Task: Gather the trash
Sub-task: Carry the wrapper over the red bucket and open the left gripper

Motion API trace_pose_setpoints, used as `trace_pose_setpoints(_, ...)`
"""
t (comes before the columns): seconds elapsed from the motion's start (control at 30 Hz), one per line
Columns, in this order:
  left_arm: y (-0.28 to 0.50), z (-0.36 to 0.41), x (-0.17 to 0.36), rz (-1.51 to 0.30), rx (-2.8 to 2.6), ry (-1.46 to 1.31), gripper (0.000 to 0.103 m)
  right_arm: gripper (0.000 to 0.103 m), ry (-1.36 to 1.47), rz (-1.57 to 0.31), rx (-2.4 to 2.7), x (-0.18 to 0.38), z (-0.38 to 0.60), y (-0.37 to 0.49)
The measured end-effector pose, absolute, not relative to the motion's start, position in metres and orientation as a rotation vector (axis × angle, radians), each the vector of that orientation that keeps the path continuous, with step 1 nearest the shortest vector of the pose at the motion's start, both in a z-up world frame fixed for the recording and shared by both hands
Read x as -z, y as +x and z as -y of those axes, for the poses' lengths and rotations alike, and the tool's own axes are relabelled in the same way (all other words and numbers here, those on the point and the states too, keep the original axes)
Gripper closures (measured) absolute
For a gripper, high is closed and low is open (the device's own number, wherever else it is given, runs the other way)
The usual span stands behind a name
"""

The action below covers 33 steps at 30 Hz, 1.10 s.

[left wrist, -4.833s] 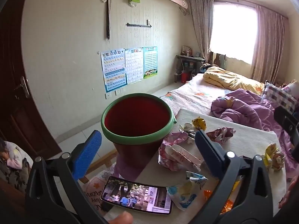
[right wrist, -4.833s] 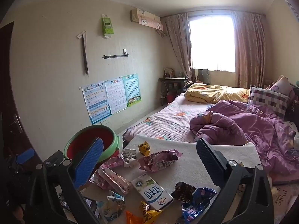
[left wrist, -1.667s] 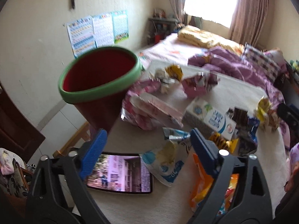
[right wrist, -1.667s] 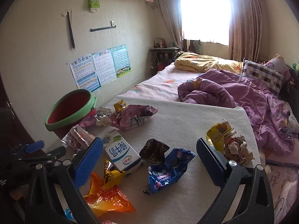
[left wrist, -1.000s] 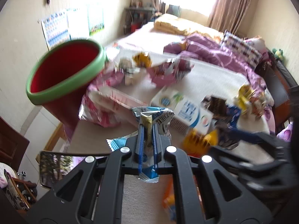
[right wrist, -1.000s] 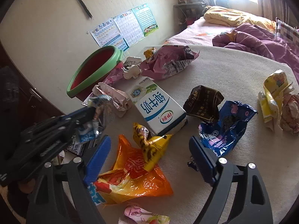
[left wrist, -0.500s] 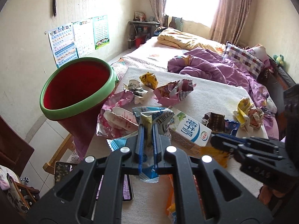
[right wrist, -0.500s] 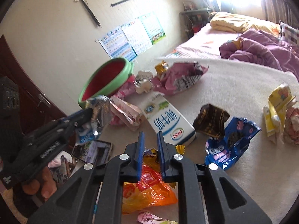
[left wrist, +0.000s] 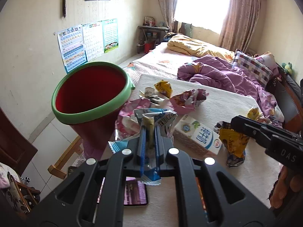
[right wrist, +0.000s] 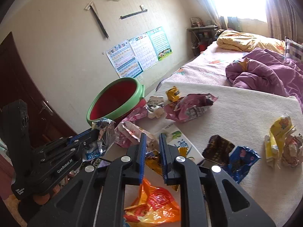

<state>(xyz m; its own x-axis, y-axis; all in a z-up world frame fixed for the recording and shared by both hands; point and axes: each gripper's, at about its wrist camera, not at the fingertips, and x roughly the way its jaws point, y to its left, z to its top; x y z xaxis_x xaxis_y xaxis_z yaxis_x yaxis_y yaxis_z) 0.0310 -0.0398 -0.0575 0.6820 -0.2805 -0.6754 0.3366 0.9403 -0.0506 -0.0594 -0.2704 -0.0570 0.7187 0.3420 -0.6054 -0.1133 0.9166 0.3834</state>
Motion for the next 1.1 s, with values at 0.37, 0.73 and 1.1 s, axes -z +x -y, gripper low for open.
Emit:
trace_pose_setpoints(0.37, 0.048, -0.014, 0.055, -0.733, 0.272, 0.049, 0.095, 0.089, 0.305, -0.726, -0.287, 0.052, 0.230, -0.046)
trace_pose_setpoints(0.73, 0.089, -0.087, 0.054, -0.708, 0.277, 0.042, 0.095, 0.089, 0.287, -0.715, -0.223, 0.043, 0.176, -0.008)
trace_pose_setpoints(1.1, 0.142, -0.122, 0.062, -0.719, 0.375, 0.055, 0.095, 0.089, 0.317, -0.700, -0.162, 0.037, 0.132, 0.027)
